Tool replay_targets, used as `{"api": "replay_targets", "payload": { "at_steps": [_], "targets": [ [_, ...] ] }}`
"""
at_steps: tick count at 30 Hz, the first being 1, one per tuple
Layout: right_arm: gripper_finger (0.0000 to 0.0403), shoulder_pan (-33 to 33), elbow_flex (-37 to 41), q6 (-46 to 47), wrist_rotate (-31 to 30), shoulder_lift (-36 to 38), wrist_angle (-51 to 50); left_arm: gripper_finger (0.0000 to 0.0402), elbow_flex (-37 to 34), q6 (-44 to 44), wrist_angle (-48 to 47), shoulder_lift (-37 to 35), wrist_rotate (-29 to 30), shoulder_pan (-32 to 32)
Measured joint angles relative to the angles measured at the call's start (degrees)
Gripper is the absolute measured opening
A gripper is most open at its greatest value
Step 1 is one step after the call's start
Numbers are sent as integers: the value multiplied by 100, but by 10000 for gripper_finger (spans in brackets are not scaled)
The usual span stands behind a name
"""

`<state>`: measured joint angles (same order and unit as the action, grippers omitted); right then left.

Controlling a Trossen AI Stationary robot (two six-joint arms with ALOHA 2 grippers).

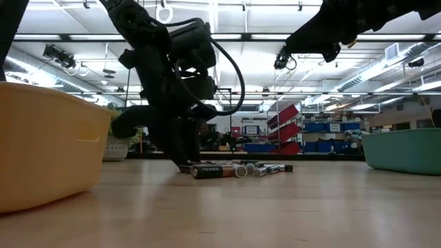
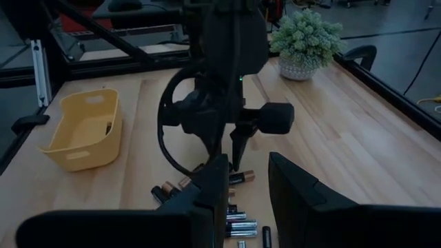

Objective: Sort batteries
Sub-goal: Put the black battery into the yellow bin

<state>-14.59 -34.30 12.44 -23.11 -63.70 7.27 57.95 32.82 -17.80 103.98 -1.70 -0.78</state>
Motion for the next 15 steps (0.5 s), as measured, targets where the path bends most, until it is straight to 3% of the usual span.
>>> {"api": "replay_targets", "payload": {
  "at_steps": [15],
  "targets": [
    [90,91,0,-14,-2,0,-42,125,-11,210,105,38,-148,-2]
  ]
}}
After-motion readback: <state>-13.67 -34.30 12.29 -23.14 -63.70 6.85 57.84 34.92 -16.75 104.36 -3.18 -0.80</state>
